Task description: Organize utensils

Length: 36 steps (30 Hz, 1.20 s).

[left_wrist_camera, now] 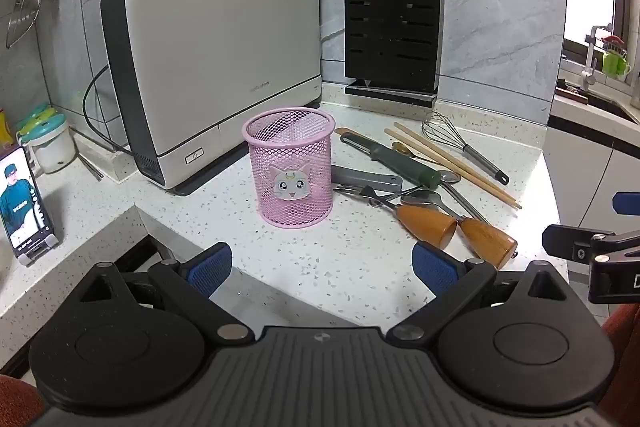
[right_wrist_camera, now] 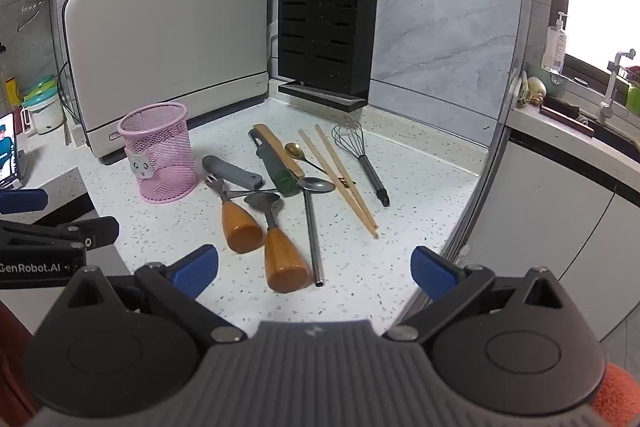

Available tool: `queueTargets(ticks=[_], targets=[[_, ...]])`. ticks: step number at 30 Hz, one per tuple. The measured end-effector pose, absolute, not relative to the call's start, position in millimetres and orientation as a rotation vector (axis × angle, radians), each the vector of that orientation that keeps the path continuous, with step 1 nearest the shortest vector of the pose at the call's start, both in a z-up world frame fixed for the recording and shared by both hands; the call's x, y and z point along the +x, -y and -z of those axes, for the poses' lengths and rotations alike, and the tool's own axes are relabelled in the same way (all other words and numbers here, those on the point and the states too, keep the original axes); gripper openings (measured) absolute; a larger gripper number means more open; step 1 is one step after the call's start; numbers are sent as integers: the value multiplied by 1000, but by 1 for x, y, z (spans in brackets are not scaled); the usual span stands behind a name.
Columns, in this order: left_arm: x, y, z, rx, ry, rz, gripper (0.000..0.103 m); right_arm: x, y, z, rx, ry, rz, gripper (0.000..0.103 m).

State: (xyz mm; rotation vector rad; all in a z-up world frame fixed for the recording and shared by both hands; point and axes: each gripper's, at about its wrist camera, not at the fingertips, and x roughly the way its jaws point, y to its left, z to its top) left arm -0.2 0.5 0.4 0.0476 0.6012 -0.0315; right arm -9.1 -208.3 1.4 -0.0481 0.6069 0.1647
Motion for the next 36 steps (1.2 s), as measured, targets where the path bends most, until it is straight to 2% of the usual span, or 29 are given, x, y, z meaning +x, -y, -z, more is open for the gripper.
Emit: queueTargets(ticks=[36], targets=[[-4, 6, -4, 48, -612, 61, 103, -12, 208, -3, -49, -597, -153, 100]])
